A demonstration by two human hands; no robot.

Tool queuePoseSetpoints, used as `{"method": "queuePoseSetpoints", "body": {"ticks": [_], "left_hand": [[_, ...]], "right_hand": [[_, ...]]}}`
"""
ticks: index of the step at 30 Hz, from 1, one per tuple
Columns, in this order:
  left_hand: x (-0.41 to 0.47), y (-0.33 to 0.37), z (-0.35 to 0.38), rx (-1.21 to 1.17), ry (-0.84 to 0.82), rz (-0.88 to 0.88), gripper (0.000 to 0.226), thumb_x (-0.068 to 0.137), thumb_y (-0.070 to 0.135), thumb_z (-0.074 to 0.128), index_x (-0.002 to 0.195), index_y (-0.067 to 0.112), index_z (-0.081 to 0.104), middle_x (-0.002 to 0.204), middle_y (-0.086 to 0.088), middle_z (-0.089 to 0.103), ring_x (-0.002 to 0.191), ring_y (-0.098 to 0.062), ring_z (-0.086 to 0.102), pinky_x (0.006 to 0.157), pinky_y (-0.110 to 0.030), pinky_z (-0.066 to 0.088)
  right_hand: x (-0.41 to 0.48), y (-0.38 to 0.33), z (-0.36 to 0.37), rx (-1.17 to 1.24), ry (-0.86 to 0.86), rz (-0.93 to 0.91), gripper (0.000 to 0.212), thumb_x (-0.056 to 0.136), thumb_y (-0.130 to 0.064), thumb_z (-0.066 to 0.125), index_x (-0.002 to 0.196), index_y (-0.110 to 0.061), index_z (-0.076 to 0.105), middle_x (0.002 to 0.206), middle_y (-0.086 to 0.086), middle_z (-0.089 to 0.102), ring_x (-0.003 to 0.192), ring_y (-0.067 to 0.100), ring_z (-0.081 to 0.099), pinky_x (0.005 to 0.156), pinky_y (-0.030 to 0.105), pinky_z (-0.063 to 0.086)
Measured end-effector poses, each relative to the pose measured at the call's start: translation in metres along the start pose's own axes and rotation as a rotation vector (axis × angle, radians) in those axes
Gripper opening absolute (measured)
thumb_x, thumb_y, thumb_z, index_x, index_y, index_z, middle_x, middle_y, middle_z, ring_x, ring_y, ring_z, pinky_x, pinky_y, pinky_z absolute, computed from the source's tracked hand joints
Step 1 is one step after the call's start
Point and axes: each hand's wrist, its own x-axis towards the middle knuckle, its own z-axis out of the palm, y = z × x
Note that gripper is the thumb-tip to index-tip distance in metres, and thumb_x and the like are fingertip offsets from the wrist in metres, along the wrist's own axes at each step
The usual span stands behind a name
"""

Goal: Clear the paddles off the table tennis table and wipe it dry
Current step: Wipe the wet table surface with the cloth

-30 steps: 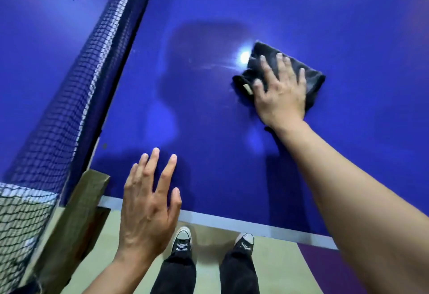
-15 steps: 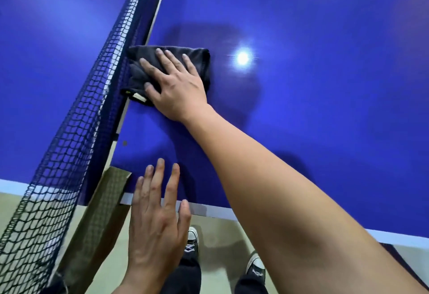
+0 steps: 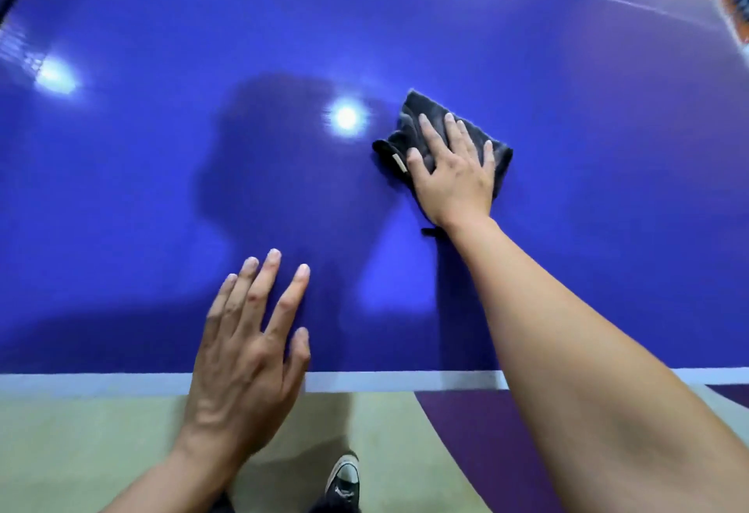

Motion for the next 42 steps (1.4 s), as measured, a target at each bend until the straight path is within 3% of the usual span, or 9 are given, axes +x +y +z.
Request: {"method": "queuePoseSetpoints", "body": {"ticks": [5,9,19,28,37,42], "left_hand": [[0.018,0.048,0.029,0.047,-0.011,0.047,0.058,0.095,0.032,0.039,0.151,0.014,0.044,0.161,-0.014,0.032,0.15,-0.034,0.029,0.121,-0.052,0.025],[0.018,0.056,0.038,0.101,-0.029,0.023,0.06,0.095,0.034,0.037,0.152,0.016,0.043,0.161,-0.012,0.033,0.15,-0.032,0.028,0.123,-0.05,0.022],[0.018,0.061,0.039,0.121,-0.036,0.012,0.059,0.095,0.032,0.039,0.153,0.019,0.041,0.162,-0.012,0.033,0.151,-0.031,0.027,0.124,-0.047,0.021],[0.004,0.033,0.018,-0.062,0.02,-0.013,0.064,0.09,0.02,0.055,0.153,0.02,0.042,0.165,-0.011,0.024,0.153,-0.029,0.02,0.122,-0.047,0.026],[-0.096,-0.149,-0.046,0.09,0.062,-0.273,0.058,0.097,0.027,0.041,0.154,0.015,0.039,0.165,-0.012,0.024,0.152,-0.034,0.023,0.122,-0.052,0.023],[-0.135,-0.204,-0.069,0.06,0.078,-0.281,0.06,0.094,0.024,0.045,0.153,0.014,0.04,0.163,-0.014,0.027,0.151,-0.032,0.025,0.122,-0.048,0.023]], "right_hand": [[-0.006,0.142,-0.02,0.017,0.065,0.199,0.06,0.099,-0.061,0.029,0.157,-0.045,0.028,0.169,-0.001,0.02,0.156,0.011,0.013,0.127,0.051,-0.001],[-0.012,0.213,-0.034,0.017,0.1,0.299,0.061,0.099,-0.061,0.028,0.158,-0.043,0.029,0.169,0.002,0.021,0.156,0.014,0.014,0.127,0.052,0.0],[-0.025,0.22,-0.035,0.022,0.089,0.313,0.066,0.097,-0.063,0.024,0.159,-0.04,0.026,0.17,0.005,0.018,0.157,0.017,0.011,0.126,0.056,-0.002],[-0.072,0.087,-0.008,0.0,0.085,0.07,0.064,0.098,-0.057,0.025,0.159,-0.039,0.028,0.169,0.004,0.021,0.157,0.018,0.014,0.126,0.057,0.002],[-0.092,-0.167,0.041,-0.027,0.03,-0.265,0.062,0.099,-0.058,0.024,0.159,-0.044,0.022,0.17,-0.001,0.017,0.157,0.015,0.009,0.125,0.056,0.0],[-0.117,-0.329,0.07,0.035,-0.001,-0.43,0.06,0.098,-0.057,0.031,0.157,-0.046,0.028,0.169,-0.001,0.021,0.157,0.013,0.013,0.124,0.058,-0.001]]}}
